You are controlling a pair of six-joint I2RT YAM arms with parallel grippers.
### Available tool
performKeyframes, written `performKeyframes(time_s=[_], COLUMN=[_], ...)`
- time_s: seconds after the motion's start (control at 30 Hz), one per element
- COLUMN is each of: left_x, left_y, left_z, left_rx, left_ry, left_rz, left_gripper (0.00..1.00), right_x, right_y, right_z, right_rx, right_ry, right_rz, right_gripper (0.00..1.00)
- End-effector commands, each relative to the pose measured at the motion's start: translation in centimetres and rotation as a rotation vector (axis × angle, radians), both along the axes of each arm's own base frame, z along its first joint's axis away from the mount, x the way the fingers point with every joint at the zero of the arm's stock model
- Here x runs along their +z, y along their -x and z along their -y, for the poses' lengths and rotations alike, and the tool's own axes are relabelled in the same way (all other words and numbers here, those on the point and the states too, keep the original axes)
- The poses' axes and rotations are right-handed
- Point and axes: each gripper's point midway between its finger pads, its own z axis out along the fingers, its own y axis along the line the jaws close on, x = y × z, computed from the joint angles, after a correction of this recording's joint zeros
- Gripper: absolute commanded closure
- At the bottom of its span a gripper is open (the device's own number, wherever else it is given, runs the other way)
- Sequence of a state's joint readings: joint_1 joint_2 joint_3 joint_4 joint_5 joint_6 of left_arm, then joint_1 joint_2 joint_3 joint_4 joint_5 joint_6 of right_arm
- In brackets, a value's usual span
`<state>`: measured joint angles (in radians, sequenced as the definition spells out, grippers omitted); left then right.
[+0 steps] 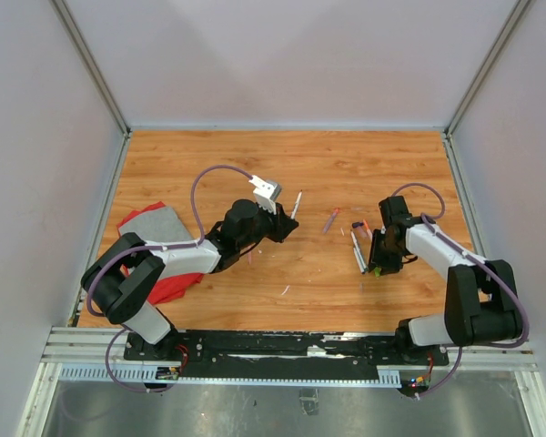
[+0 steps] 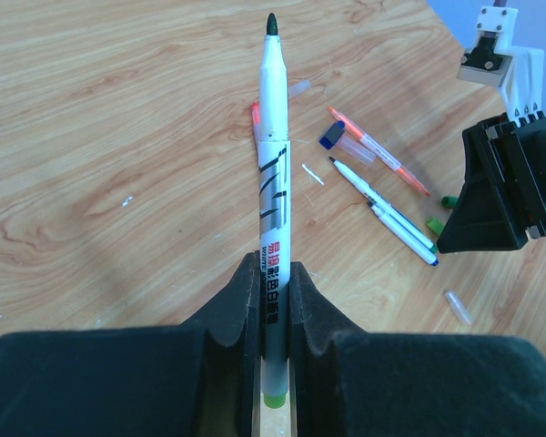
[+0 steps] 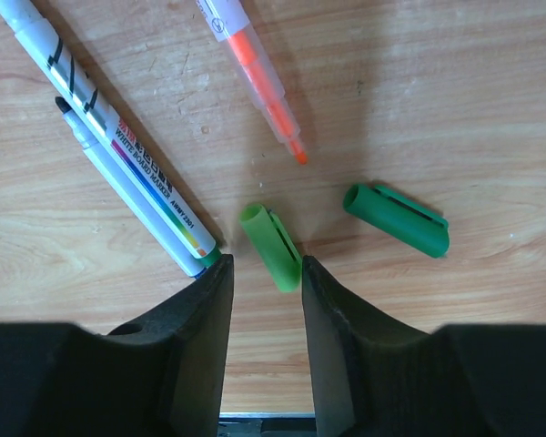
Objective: Insert the pens into the pen caps
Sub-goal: Pick up the pen cap from the center of the board.
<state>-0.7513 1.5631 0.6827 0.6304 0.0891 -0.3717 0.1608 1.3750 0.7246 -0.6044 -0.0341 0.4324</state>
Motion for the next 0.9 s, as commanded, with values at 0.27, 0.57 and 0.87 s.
performKeyframes(time_s=[0.27,0.57,0.87], left_x=[1.0,0.9,1.1], left_y=[-0.7,-0.8,-1.0], left_z=[0.5,0.4,-0.3], left_rx=[0.007,0.014,0.049], left_ry=[0.017,0.013,0.014], left_rz=[0.023,0.024,0.033], left_gripper=[1.0,0.99,1.0], right_x=[-1.3,-1.5,0.8], right_y=[0.3,0.3,-0.8], right_z=[1.6,1.9,1.2], right_rx=[-0.03,-0.026,0.008], right_ry=[0.066,0.081,0.035], right_rz=[-0.035,-0.036,0.072], right_gripper=[0.68,0.76,0.91])
